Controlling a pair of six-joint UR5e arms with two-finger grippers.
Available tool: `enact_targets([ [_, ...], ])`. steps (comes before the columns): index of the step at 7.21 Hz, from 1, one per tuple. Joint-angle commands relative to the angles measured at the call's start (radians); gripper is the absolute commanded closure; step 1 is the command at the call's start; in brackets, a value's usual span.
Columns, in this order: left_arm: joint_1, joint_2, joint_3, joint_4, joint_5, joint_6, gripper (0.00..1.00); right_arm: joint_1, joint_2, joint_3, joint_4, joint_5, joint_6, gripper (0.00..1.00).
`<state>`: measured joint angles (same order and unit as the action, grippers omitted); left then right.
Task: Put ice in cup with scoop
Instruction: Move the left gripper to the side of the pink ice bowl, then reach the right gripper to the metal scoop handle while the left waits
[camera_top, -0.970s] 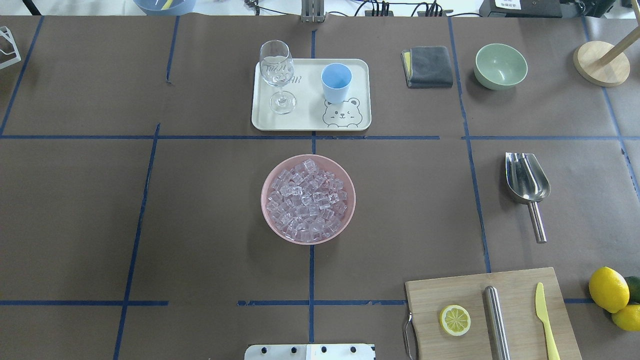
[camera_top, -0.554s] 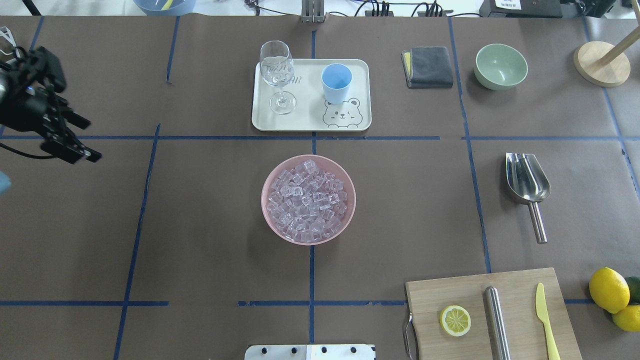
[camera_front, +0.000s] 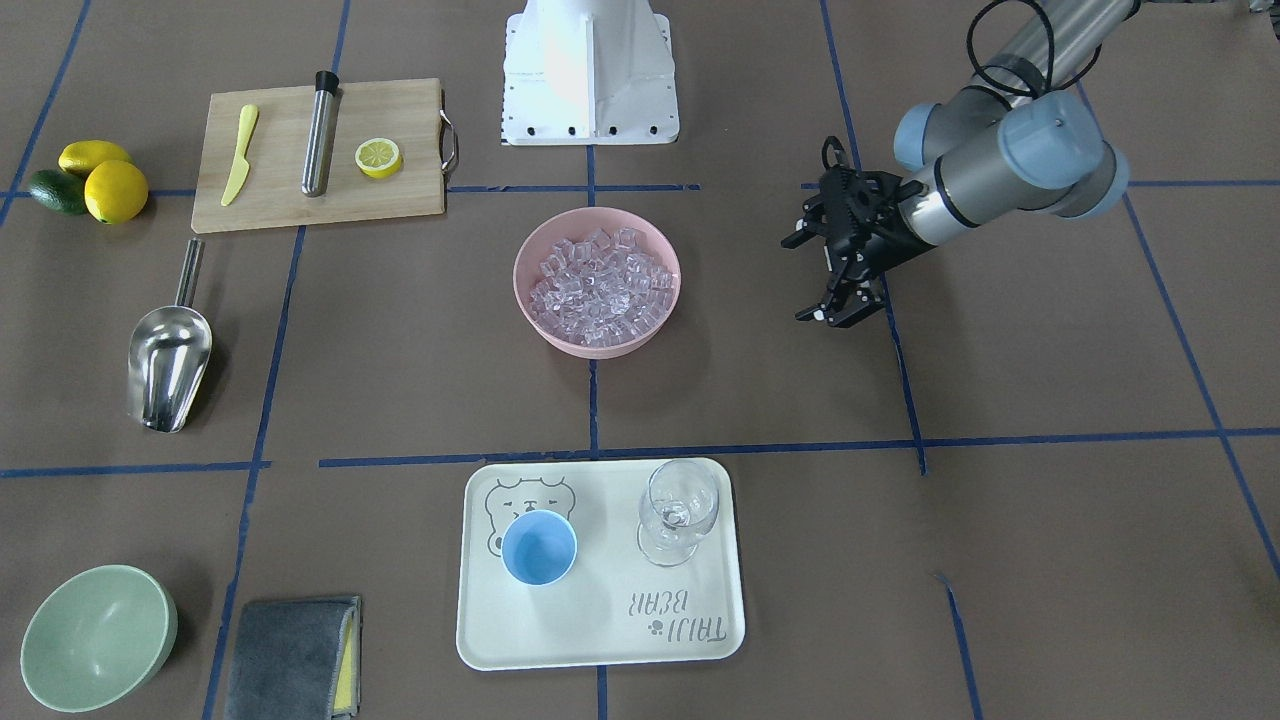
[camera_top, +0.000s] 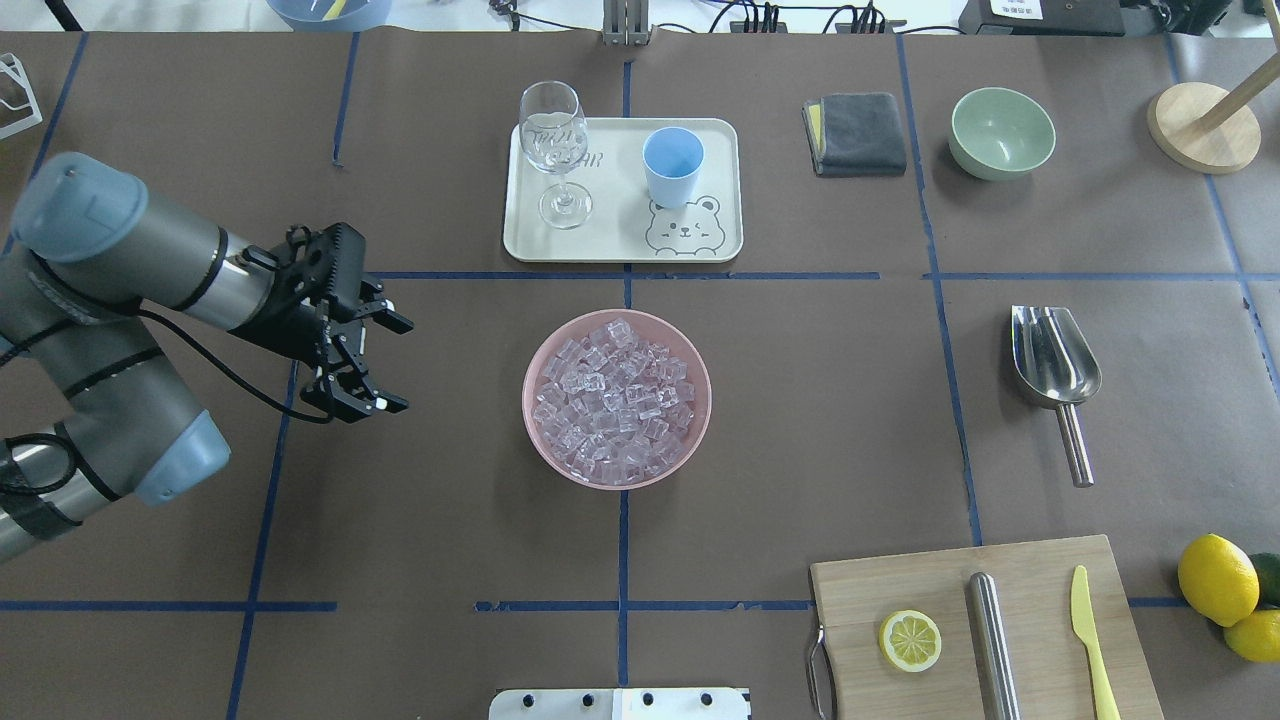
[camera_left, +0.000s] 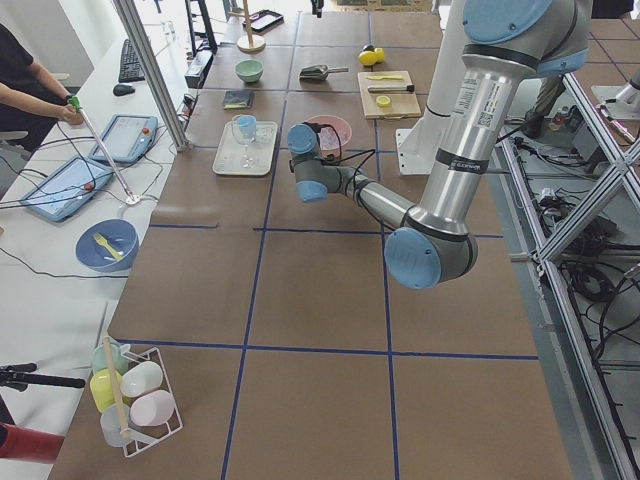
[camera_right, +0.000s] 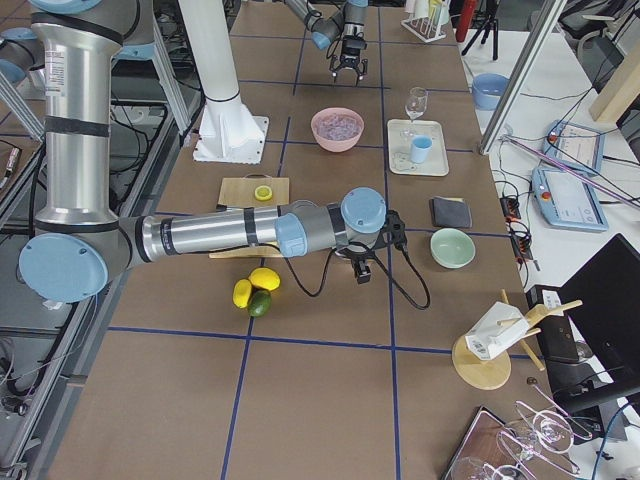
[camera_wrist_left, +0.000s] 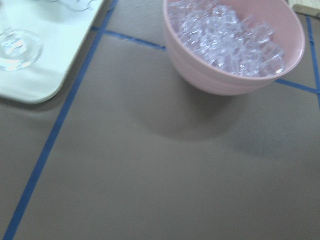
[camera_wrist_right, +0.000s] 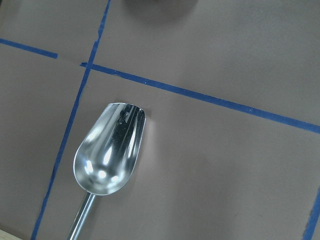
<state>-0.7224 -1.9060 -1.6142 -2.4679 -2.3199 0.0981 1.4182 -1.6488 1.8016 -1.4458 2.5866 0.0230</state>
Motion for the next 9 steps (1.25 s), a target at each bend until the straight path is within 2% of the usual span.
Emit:
enact_targets([
  [1, 0.093, -0.021, 0.022, -0.054, 0.096, 0.000, 0.00, -0.054, -0.003, 0.030, 0.048, -0.022, 0.123, 0.00],
  [3, 0.116, -0.079, 0.095, -0.052, 0.099, 0.000, 0.00, -0.114, -0.070, 0.035, 0.273, -0.040, 0.326, 0.00],
  [4, 0.121, -0.079, 0.096, -0.054, 0.121, 0.000, 0.00, -0.193, -0.086, 0.038, 0.380, -0.110, 0.504, 0.00],
  [5, 0.123, -0.077, 0.096, -0.054, 0.138, 0.000, 0.00, -0.294, -0.118, 0.051, 0.506, -0.194, 0.669, 0.00],
  [6, 0.123, -0.079, 0.096, -0.054, 0.139, -0.001, 0.00, -0.409, -0.185, 0.123, 0.569, -0.333, 0.763, 0.00],
  [7, 0.123, -0.079, 0.094, -0.054, 0.139, 0.000, 0.00, -0.526, -0.260, 0.198, 0.573, -0.497, 0.779, 0.00],
  [8, 0.123, -0.079, 0.094, -0.052, 0.139, -0.001, 0.00, -0.585, -0.266, 0.211, 0.579, -0.537, 0.914, 0.00],
  [9, 0.123, -0.079, 0.091, -0.052, 0.140, -0.001, 0.00, -0.695, -0.272, 0.212, 0.675, -0.671, 1.095, 0.00],
])
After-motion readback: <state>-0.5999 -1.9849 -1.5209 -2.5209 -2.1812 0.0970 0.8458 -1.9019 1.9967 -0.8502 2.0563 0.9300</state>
